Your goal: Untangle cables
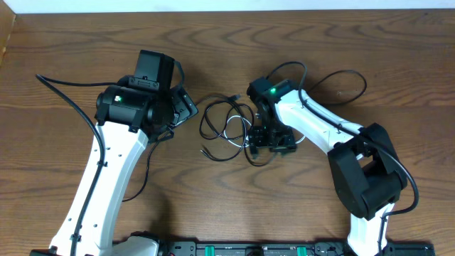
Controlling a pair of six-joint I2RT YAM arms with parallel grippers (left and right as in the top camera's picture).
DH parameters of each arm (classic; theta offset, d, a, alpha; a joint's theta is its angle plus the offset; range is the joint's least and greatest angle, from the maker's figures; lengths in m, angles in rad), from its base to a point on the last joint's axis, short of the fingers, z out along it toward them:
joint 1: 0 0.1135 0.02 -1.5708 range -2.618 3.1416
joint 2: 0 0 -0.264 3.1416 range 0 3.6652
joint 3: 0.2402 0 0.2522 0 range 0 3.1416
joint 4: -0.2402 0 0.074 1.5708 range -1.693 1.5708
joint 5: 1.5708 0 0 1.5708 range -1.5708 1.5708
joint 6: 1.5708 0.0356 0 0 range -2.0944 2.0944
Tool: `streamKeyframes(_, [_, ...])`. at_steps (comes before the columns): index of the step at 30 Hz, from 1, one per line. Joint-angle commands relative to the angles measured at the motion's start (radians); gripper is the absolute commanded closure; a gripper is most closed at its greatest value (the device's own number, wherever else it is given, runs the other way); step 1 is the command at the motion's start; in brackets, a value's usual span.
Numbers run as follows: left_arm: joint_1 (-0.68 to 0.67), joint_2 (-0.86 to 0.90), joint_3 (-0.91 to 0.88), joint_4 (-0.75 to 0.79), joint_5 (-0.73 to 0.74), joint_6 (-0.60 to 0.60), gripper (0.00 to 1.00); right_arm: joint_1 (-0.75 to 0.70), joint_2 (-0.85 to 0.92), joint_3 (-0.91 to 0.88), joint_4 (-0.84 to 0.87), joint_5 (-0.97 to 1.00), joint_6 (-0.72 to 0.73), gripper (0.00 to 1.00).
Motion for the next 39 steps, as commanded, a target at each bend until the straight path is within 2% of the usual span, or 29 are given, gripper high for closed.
streamKeyframes(1, [0.003,0.011,-0.008,-0.010,-0.010,0.006,0.14,0.005,0.004,-0.010,0.026,0.003,0.043,0.73])
streamKeyframes(2, [0.003,0.011,-0.008,-0.013,-0.010,0.006,0.14,0.004,0.003,-0.010,0.036,0.003,0.048,0.89])
streamKeyframes(3, [0.003,0.011,-0.008,-0.014,-0.009,0.006,0.14,0.004,0.003,-0.008,0.043,0.003,0.049,0.99])
streamKeyframes(7, [0.003,0.011,-0.008,-0.017,-0.010,0.006,0.14,-0.013,-0.002,0.066,0.000,-0.045,0.043,0.99])
streamKeyframes(10, [0.003,0.011,-0.008,-0.017,-0.009,0.006,0.14,-0.045,-0.013,0.210,-0.095,-0.119,-0.010,0.99])
streamKeyframes(15, [0.003,0.011,-0.008,-0.017,-0.010,0.007,0.14,-0.120,-0.028,0.636,-0.306,-0.333,-0.138,0.99])
streamKeyframes(18, [0.003,0.011,-0.008,-0.017,-0.010,0.006,0.14,-0.168,-0.028,0.927,-0.375,-0.397,-0.139,0.99])
streamKeyframes(22, [0.003,0.011,-0.008,-0.017,-0.010,0.007,0.14,-0.250,-0.029,1.351,-0.322,-0.416,-0.069,0.99])
streamKeyframes(28, [0.003,0.011,-0.008,-0.017,-0.009,0.006,0.14,-0.333,-0.029,1.691,-0.175,-0.384,-0.032,0.99])
streamKeyframes(31, [0.003,0.011,-0.008,-0.017,-0.003,0.011,0.14,-0.350,-0.061,1.701,-0.163,-0.294,0.043,0.99])
streamKeyframes(39, [0.003,0.011,-0.008,-0.017,0.047,0.052,0.14,-0.350,-0.051,1.700,-0.296,-0.086,0.049,0.99])
